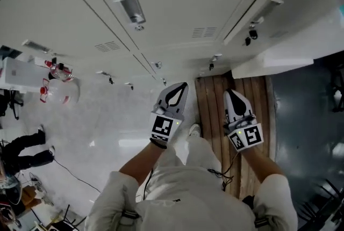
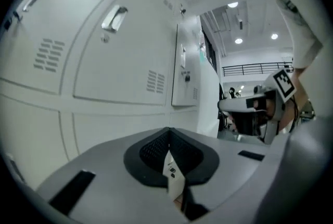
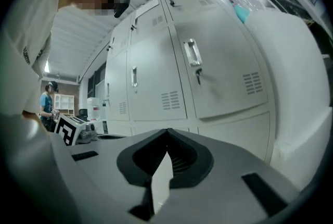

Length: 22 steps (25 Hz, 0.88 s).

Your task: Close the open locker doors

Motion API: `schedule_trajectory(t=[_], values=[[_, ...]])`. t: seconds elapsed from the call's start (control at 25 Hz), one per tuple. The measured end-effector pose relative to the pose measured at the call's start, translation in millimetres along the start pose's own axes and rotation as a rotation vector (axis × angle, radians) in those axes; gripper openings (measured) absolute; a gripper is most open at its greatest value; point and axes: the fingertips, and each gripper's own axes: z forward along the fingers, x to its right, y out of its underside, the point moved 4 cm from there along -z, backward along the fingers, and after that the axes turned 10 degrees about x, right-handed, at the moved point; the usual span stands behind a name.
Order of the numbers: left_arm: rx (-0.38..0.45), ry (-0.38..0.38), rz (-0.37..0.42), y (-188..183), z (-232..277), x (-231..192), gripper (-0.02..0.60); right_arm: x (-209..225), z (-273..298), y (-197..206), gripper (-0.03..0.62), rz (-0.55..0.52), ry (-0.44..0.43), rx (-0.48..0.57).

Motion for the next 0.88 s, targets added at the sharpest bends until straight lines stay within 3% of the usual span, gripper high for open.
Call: schedule_trajectory(t=[0.2, 0.36, 0.56, 0.88], values=[[0.044, -0.102, -0.025, -115.8, -68.7, -23.4, 0.003, -50.8, 1.2, -105.9, 0.009, 0.007, -0.036, 0.105], [0.112, -0.151, 0.036, -186.0, -109.4, -32.7, 0.003, -70.4, -4.9, -164.8, 0.009, -0.044, -0.051, 0.176], [0.181, -0.196, 0.094, -229.1, -142.1, -45.2, 0.003, -73.1, -18.5, -198.5, 0.009, -0.038, -0.011, 0.235], [0.235, -0.245, 0.115, -246.8, -161.1, -50.8, 0.003, -79.0, -32.8, -223.7, 0.009, -0.065, 0.017, 0.281]])
